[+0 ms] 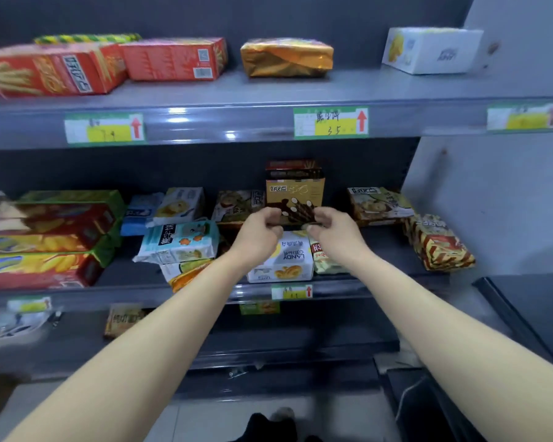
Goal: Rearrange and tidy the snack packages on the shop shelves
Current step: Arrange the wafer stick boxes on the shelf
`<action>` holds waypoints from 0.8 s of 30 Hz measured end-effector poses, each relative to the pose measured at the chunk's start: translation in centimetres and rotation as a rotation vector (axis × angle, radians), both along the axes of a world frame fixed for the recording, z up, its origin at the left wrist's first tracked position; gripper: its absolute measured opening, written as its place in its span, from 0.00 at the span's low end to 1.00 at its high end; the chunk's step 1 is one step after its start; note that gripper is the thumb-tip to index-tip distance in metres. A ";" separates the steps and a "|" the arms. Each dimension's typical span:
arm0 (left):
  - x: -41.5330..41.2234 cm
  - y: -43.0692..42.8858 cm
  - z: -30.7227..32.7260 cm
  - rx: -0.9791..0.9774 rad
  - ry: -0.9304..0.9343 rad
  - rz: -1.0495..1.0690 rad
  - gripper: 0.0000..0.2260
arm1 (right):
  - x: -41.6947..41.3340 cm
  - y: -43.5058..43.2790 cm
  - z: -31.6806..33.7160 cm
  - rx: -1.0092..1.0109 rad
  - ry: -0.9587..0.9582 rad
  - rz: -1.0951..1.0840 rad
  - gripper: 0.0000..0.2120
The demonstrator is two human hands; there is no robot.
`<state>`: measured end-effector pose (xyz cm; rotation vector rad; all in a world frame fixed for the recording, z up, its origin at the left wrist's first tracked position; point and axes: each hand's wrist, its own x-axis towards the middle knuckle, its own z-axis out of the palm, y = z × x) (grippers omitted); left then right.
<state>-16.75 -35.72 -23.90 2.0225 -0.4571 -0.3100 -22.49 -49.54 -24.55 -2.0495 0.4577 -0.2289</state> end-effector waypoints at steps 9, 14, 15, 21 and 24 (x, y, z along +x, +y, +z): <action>-8.3 5.7 6.6 -0.039 -0.272 0.033 0.16 | -7.5 6.1 6.9 -0.128 -0.190 0.119 0.23; -9.8 8.6 12.1 -0.147 -0.377 0.097 0.15 | -8.4 9.4 12.2 -0.147 -0.340 0.193 0.22; -9.9 9.2 13.1 -0.161 -0.394 0.110 0.15 | -8.3 10.0 13.2 -0.157 -0.366 0.202 0.22; -8.6 13.2 17.7 -0.179 -0.479 0.147 0.14 | -6.4 13.2 18.0 -0.205 -0.449 0.220 0.22; -6.9 15.6 18.8 -0.191 -0.498 0.196 0.13 | -4.5 15.0 19.5 -0.225 -0.473 0.222 0.21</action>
